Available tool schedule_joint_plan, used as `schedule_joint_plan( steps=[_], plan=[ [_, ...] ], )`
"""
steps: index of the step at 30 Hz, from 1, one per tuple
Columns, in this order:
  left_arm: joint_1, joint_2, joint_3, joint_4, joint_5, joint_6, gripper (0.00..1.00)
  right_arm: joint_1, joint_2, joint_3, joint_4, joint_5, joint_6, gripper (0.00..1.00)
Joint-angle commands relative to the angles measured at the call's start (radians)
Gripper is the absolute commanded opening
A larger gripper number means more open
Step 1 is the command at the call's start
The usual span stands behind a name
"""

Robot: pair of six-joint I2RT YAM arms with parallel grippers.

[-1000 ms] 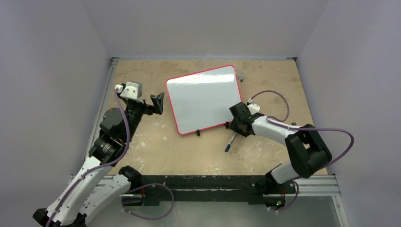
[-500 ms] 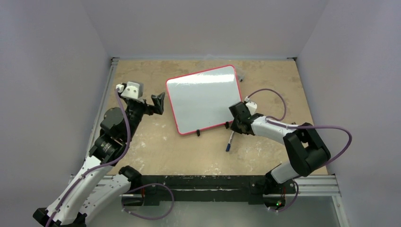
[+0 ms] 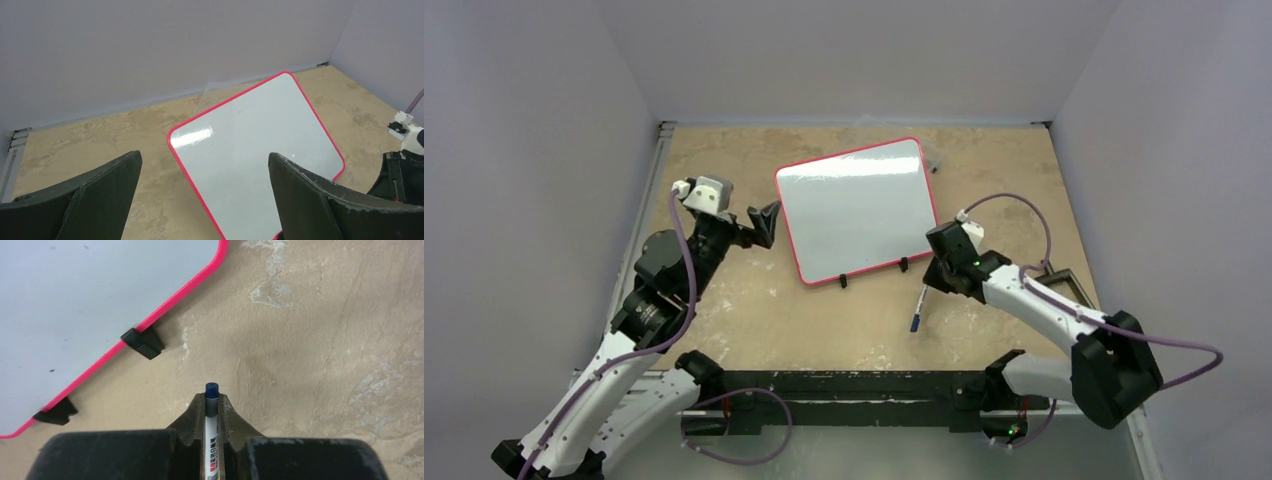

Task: Write a sentence on the whiteboard
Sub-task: Open the whiteboard marker at the center of the board.

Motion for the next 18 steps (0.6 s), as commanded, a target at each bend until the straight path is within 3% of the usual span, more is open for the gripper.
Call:
schedule_joint_plan(
  steps=[1, 12, 18],
  plan=[
    [-0.006, -0.003, 0.04, 0.006, 0.072, -0.018, 0.99, 0.004, -0.131, 0.047, -0.114, 0.006, 0.046, 0.0],
    [-0.008, 0.039, 0.019, 0.125, 0.423, -0.098, 0.97, 0.003, -0.385, 0.132, -0.066, 0.011, 0.209, 0.0],
    [-0.011, 0.143, 0.026, 0.268, 0.654, -0.275, 0.87, 0.003, -0.414, 0.202, -0.029, 0.039, 0.287, 0.0]
  ],
)
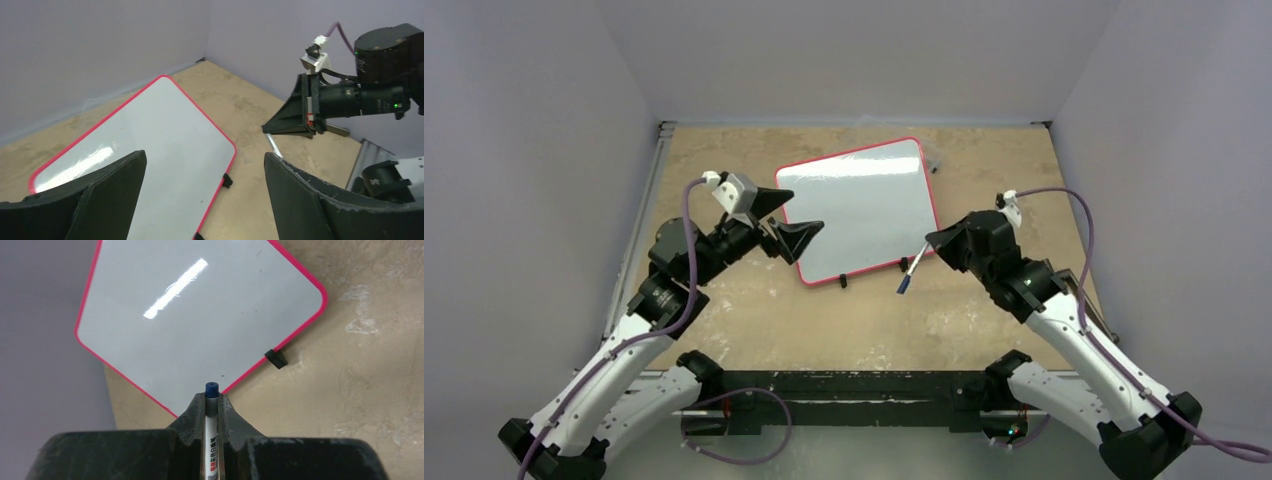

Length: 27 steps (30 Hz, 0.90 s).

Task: Write a sentence on the whiteboard
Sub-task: Open the whiteboard marker at the center of the board.

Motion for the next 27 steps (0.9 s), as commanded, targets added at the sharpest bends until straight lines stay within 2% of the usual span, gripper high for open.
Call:
schedule_joint_plan(
  steps=[1, 4, 11, 18, 27],
  plan=[
    [-0.015, 0.08, 0.031, 0.172, 0.234, -0.165, 0.85, 0.003, -0.033, 0.074, 0.065, 0.032, 0.105, 0.0],
    [-0.05, 0.125, 0.05, 0.199, 0.267, -0.197, 0.84, 0.003, -0.056, 0.082, 0.102, 0.031, 0.153, 0.0],
    [-0.156, 0.152, 0.063, 0.147, 0.21, -0.142, 0.86, 0.002, -0.09, 0.08, 0.155, 0.042, 0.195, 0.0],
    [-0.267, 0.192, 0.025, 0.207, 0.164, -0.131, 0.86, 0.003, -0.138, 0.055, 0.148, 0.04, 0.209, 0.0],
    [-0.371, 0.279, 0.058, 0.229, 0.099, -0.084, 0.86, 0.003, -0.215, 0.047, 0.116, 0.053, 0.2, 0.0]
  ],
)
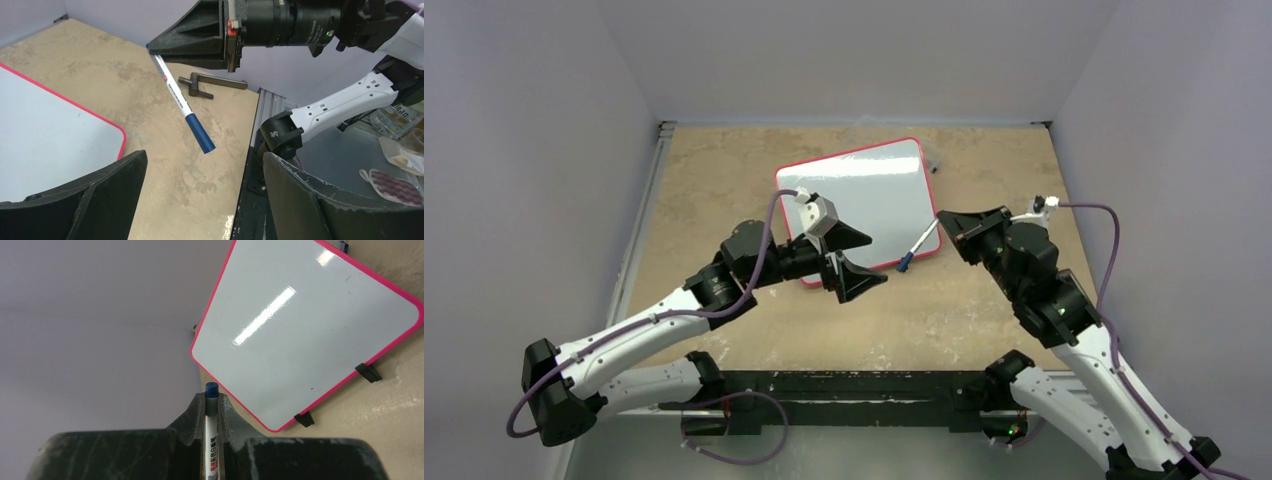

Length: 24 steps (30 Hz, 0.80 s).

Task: Write a sentence on the whiteboard
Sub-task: Open the whiteboard marker at the center of the board.

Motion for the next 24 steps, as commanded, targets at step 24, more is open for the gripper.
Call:
schedule_joint_plan(
  steps=[24],
  plan=[
    [-0.09, 0.182, 0.155, 0.049, -0.007, 0.199, 0.74, 0.003, -0.037, 0.121, -0.097, 0.097, -0.024, 0.0]
  ],
)
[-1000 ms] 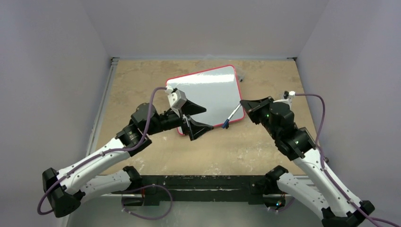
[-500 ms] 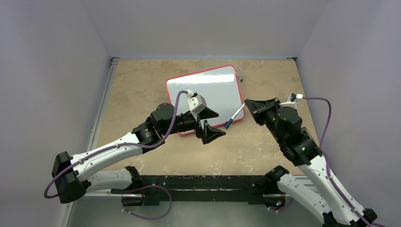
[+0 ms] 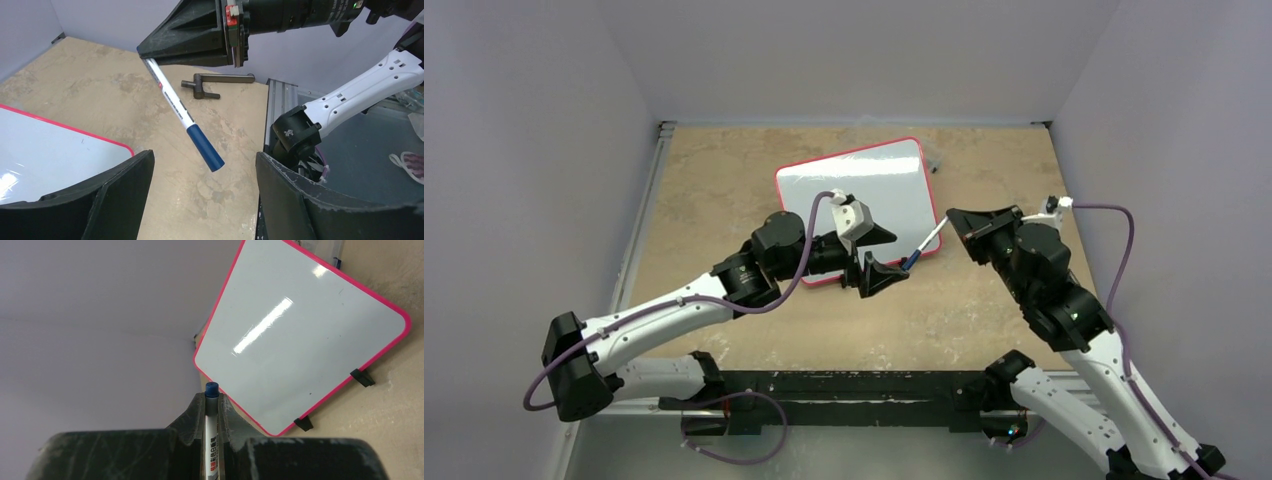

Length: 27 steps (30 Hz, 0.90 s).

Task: Write a sentence on the whiteboard
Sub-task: Open the whiteboard marker at the center of the board.

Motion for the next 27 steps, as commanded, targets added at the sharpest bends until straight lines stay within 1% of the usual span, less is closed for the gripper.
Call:
schedule_joint_plan(
  steps=[1, 4, 7, 13, 17, 19, 23, 24, 26, 27],
  plan=[
    [-0.012, 0.014, 0.043, 0.036, 0.003, 0.046, 0.75, 0.003, -0.003, 0.08, -0.032, 0.056, -0.02, 0.0],
    [-0.013, 0.037, 0.047, 0.053, -0.014, 0.049, 0.82, 0.003, -0.003, 0.096, -0.044, 0.056, -0.02, 0.0],
    [-0.018, 0.073, 0.056, 0.09, -0.014, 0.027, 0.84, 0.003, -0.005, 0.101, -0.044, 0.054, -0.018, 0.0],
    [-0.044, 0.136, 0.077, 0.172, -0.078, -0.013, 0.82, 0.003, -0.008, 0.093, -0.03, 0.047, -0.01, 0.0],
    [-0.049, 0.165, 0.092, 0.212, -0.122, -0.046, 0.75, 0.003, -0.013, 0.084, -0.024, 0.043, -0.001, 0.0],
    [-0.053, 0.175, 0.096, 0.224, -0.154, -0.048, 0.66, 0.003, -0.016, 0.077, -0.02, 0.042, 0.004, 0.0],
    [-0.054, 0.188, 0.114, 0.22, -0.189, -0.049, 0.43, 0.003, -0.019, 0.072, -0.017, 0.041, 0.005, 0.0],
    [-0.053, 0.194, 0.121, 0.215, -0.191, -0.049, 0.36, 0.003, -0.02, 0.071, -0.017, 0.04, 0.005, 0.0],
    [-0.053, 0.209, 0.14, 0.192, -0.189, -0.049, 0.14, 0.003, -0.021, 0.067, -0.014, 0.037, 0.006, 0.0],
    [-0.054, 0.216, 0.149, 0.181, -0.187, -0.049, 0.06, 0.003, -0.024, 0.066, -0.011, 0.035, 0.007, 0.0]
  ],
)
